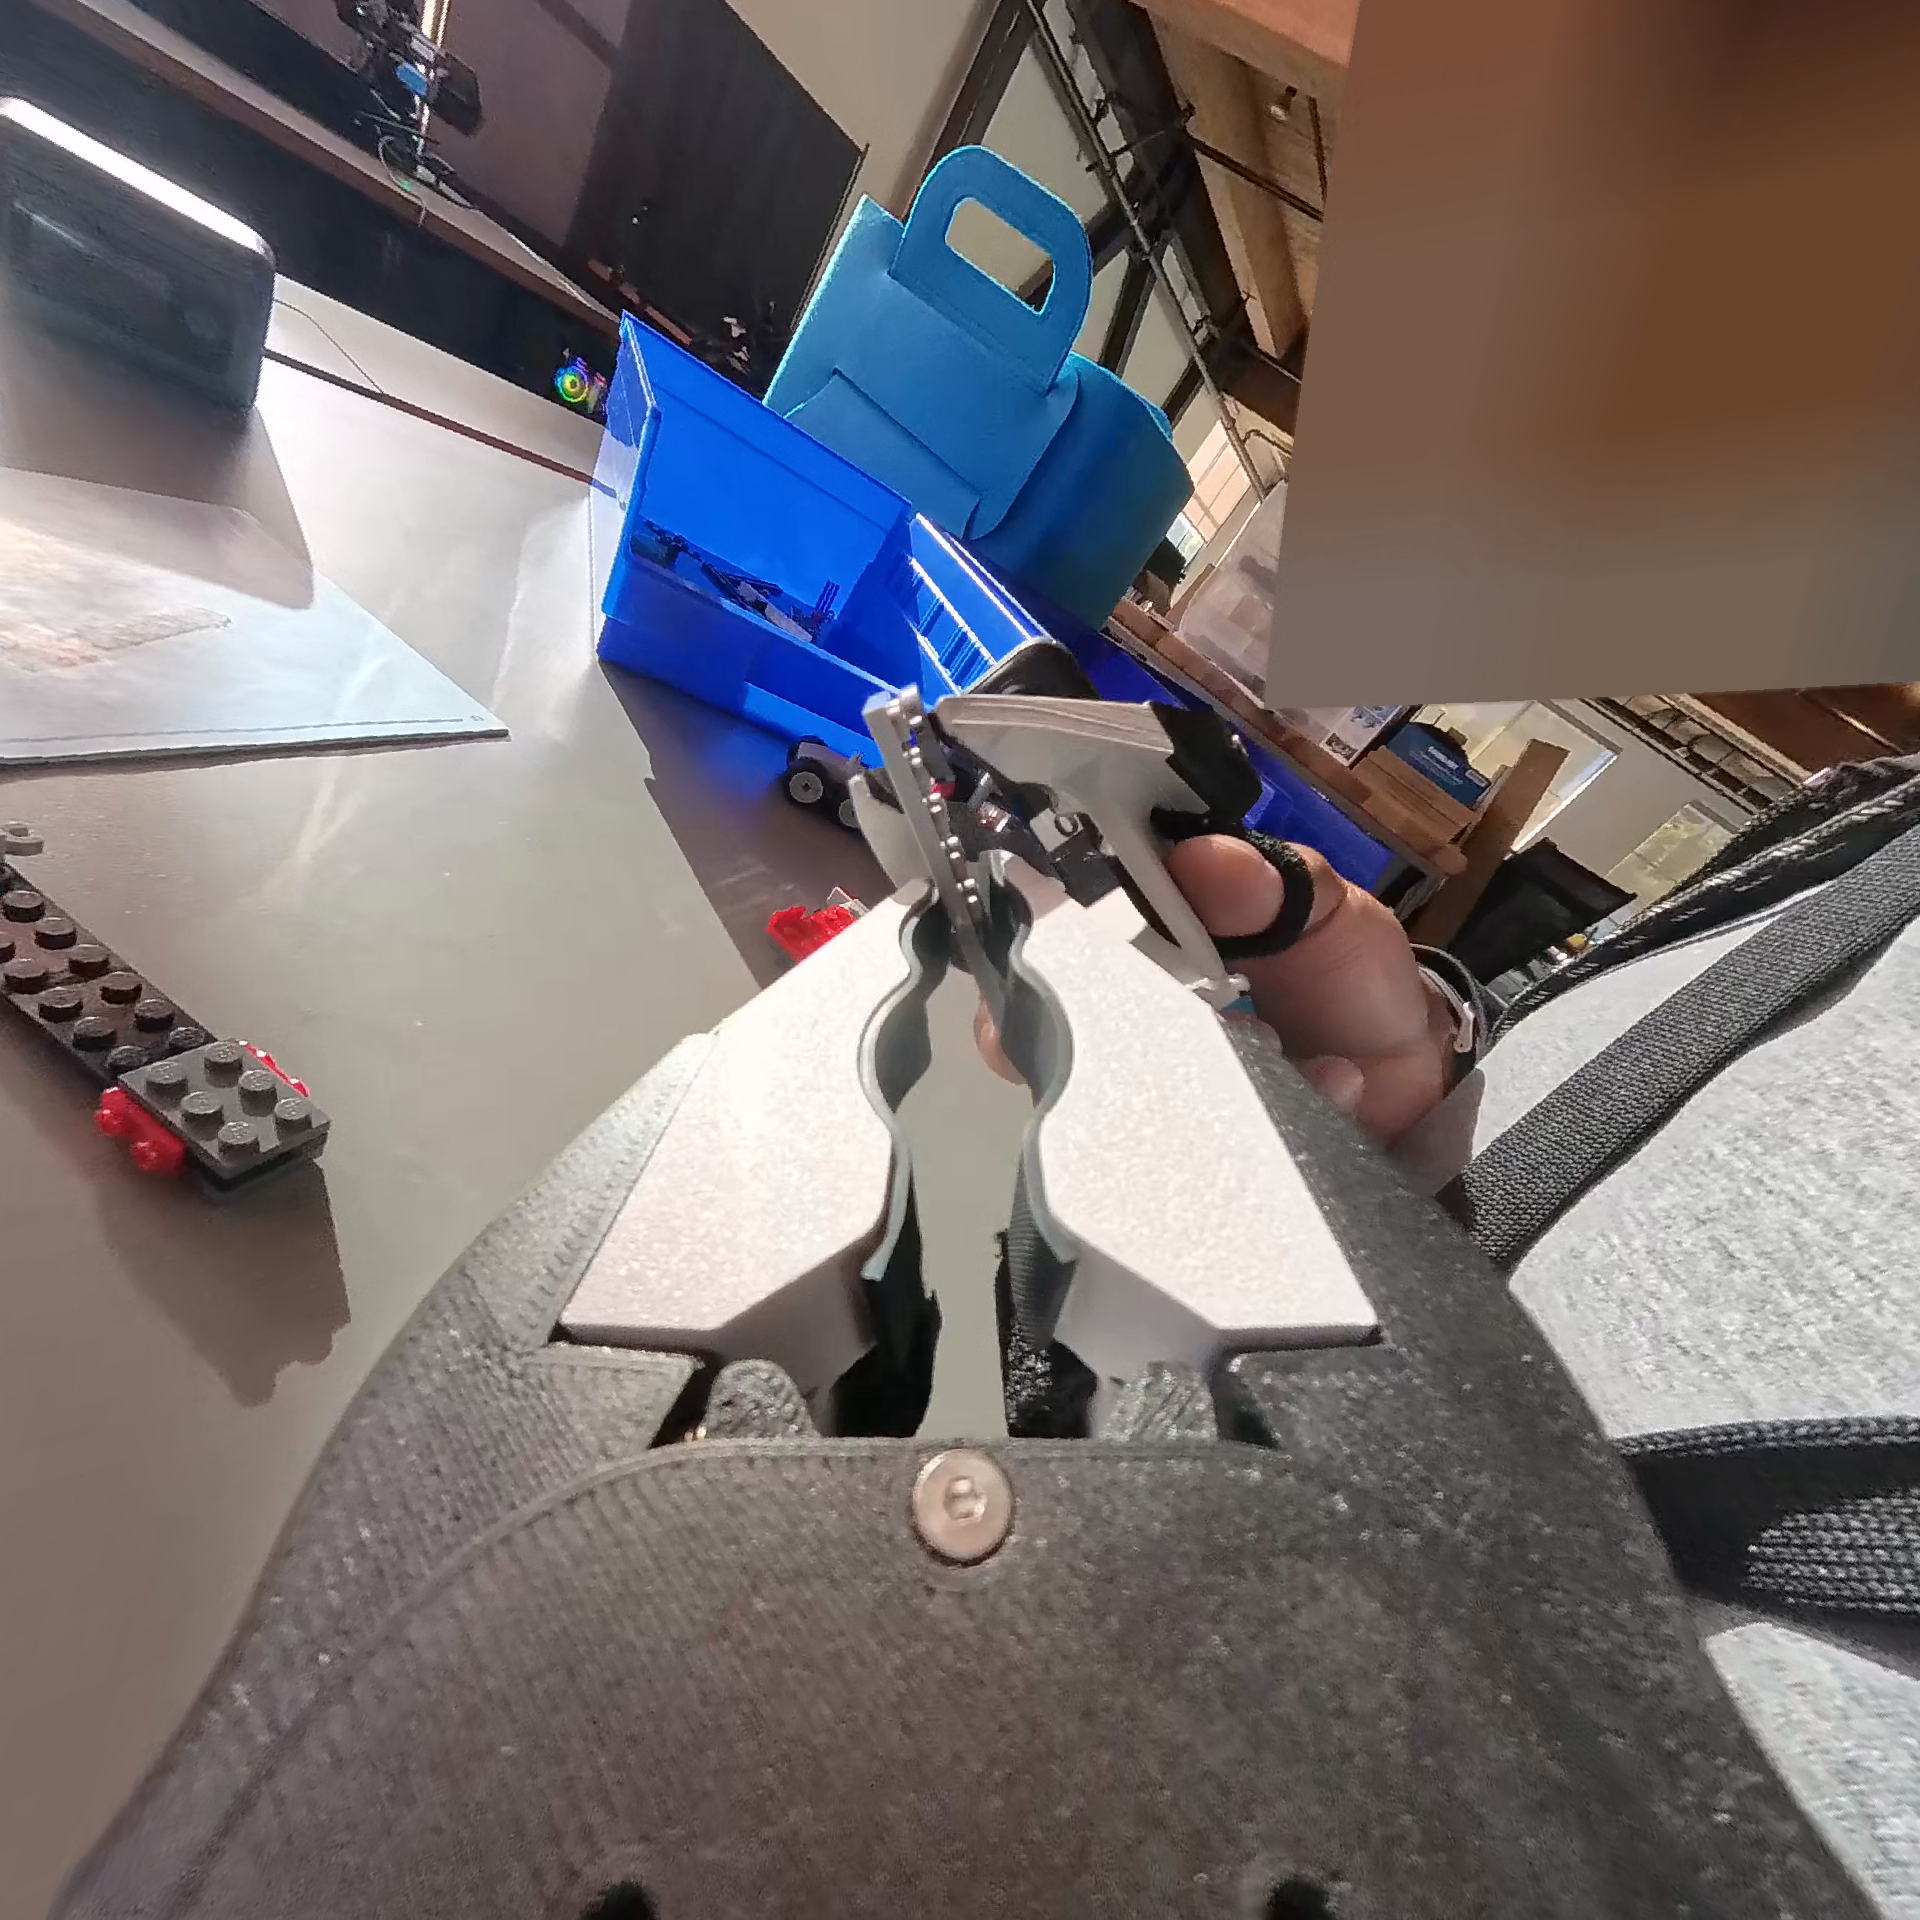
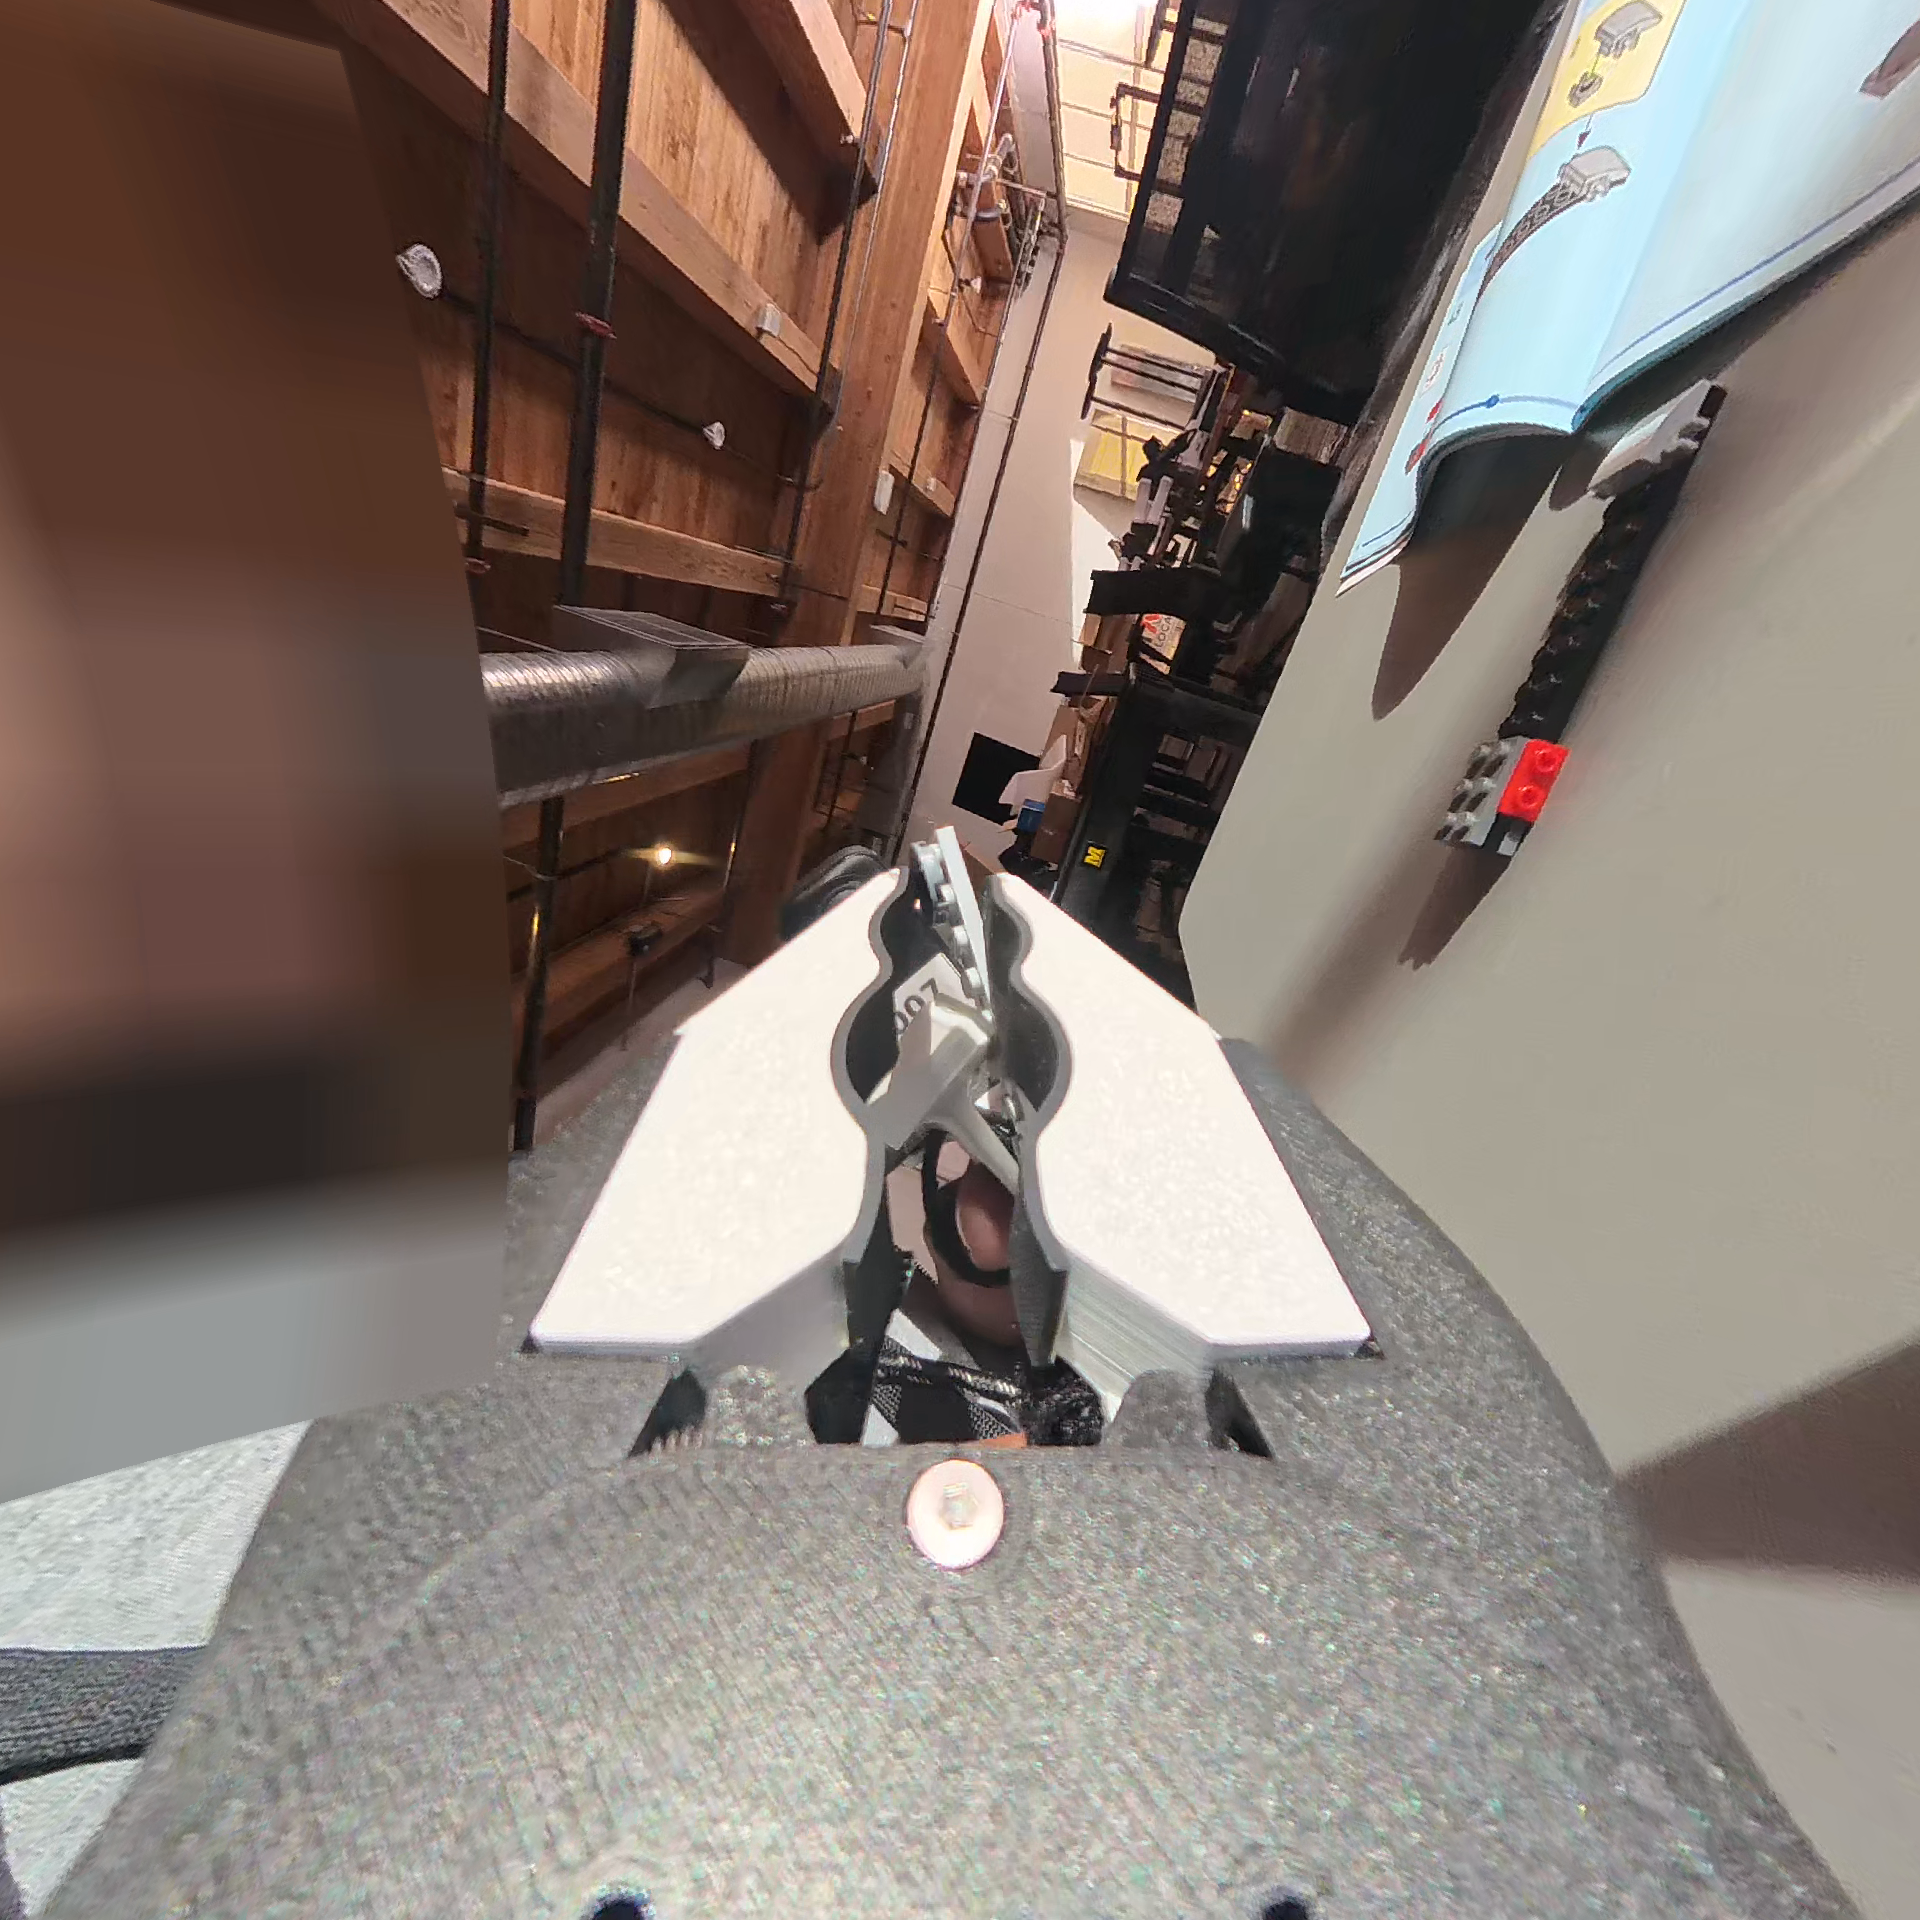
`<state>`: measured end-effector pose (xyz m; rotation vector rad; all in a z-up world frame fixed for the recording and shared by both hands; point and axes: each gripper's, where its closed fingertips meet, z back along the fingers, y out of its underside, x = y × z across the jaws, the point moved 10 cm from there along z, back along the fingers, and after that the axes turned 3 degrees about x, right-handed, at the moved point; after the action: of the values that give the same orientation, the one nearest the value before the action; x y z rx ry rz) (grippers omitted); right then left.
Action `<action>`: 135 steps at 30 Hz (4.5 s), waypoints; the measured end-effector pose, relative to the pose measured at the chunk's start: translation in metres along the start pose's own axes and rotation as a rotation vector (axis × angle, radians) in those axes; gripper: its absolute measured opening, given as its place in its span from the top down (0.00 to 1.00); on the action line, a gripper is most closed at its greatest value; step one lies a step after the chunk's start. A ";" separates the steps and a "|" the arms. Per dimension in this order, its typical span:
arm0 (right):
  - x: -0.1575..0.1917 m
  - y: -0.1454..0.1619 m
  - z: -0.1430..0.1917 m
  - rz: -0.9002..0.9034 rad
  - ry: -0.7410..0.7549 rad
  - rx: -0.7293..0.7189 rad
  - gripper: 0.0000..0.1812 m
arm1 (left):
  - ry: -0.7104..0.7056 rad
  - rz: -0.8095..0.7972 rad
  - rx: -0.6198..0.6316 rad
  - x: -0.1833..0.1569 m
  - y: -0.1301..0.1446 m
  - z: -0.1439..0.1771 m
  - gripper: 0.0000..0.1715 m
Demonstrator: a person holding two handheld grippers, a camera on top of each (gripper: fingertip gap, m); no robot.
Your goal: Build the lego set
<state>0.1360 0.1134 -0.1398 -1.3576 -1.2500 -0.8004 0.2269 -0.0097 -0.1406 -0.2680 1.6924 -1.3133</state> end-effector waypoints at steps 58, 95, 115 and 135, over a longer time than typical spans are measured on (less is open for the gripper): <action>0.004 -0.008 0.009 0.402 0.320 0.626 0.92 | 0.310 0.390 0.667 0.025 0.005 0.002 0.97; -0.001 -0.007 0.017 0.249 0.170 0.810 0.95 | 0.446 0.292 0.881 0.013 0.009 -0.008 0.98; 0.011 -0.014 0.019 0.422 0.207 0.698 0.96 | 0.437 0.332 0.643 0.025 -0.001 -0.005 0.95; 0.020 -0.012 0.021 0.533 0.178 0.647 0.96 | 0.496 0.328 0.417 0.030 -0.010 0.000 0.93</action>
<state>0.1252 0.1368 -0.1224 -0.9812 -0.8350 -0.1112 0.2071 -0.0331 -0.1478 0.5995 1.7066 -1.5130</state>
